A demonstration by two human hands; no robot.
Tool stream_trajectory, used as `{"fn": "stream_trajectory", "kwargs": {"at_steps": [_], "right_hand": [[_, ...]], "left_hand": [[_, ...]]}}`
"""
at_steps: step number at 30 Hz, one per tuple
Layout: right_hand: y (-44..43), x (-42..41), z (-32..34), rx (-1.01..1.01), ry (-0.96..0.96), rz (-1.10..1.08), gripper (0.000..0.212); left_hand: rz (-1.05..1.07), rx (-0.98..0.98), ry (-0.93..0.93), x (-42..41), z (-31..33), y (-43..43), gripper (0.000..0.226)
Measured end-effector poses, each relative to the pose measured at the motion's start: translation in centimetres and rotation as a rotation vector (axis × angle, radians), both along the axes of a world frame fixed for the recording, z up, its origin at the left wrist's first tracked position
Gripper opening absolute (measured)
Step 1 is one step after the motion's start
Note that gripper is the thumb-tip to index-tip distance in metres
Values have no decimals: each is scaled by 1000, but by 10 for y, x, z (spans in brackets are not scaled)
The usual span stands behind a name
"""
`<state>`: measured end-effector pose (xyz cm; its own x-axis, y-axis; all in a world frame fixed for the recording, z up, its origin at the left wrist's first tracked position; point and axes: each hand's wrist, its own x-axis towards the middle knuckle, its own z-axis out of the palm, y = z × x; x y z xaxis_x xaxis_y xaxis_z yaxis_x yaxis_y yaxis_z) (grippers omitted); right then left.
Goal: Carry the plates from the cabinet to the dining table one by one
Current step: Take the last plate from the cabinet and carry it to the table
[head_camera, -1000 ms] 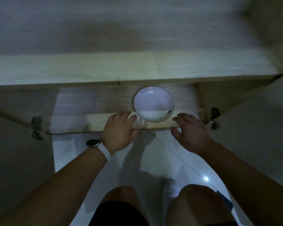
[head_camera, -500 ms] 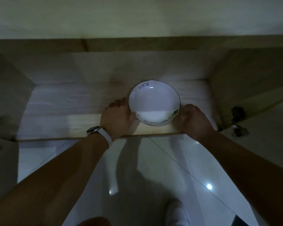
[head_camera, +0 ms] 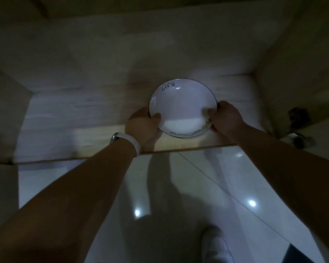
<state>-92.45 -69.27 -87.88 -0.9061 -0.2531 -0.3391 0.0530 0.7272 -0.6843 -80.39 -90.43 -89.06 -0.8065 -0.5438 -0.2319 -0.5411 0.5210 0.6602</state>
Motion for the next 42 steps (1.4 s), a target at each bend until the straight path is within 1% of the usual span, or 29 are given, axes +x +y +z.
{"fn": "stream_trajectory", "kwargs": {"at_steps": [3,6,9,12,14,17,20,22,24,25,27,28,29,32,38,42], "right_hand": [[-5,-2,-3,-60,-7,-5,22],[-5,-3,-8,-100,-46,-28,22],[0,3,-8,-137,-77,-37,26],[5,17,-6,-206,-120,-64,29],[9,29,-4,-237,-122,-76,27],[14,47,0,-308,-134,-76,18],[21,69,4,-356,-172,-84,15],[27,83,8,-374,-209,-98,10],[33,97,17,-384,-217,-114,10],[35,105,23,-388,-215,-121,13],[39,121,38,-377,-222,-114,12],[42,130,48,-359,-234,-111,11],[45,140,59,-337,-246,-110,14],[59,166,100,-279,-229,-70,17],[86,210,199,-203,-192,-12,13],[97,232,269,-207,-196,-30,13]], "left_hand": [[28,-25,10,-4,0,2,21],[57,-101,24,-3,1,4,21],[76,-142,124,5,3,9,21],[102,-43,214,11,3,13,23],[113,21,225,18,3,14,23],[154,117,230,33,3,19,17],[181,210,248,50,6,23,13],[182,255,256,63,12,27,16],[200,307,252,77,21,32,21],[208,326,246,86,28,35,19],[228,342,241,104,46,43,11],[242,350,243,113,55,47,14],[254,367,233,123,67,51,15],[297,426,209,155,102,67,11],[332,428,207,203,197,102,15],[359,467,232,228,266,116,21]]}}
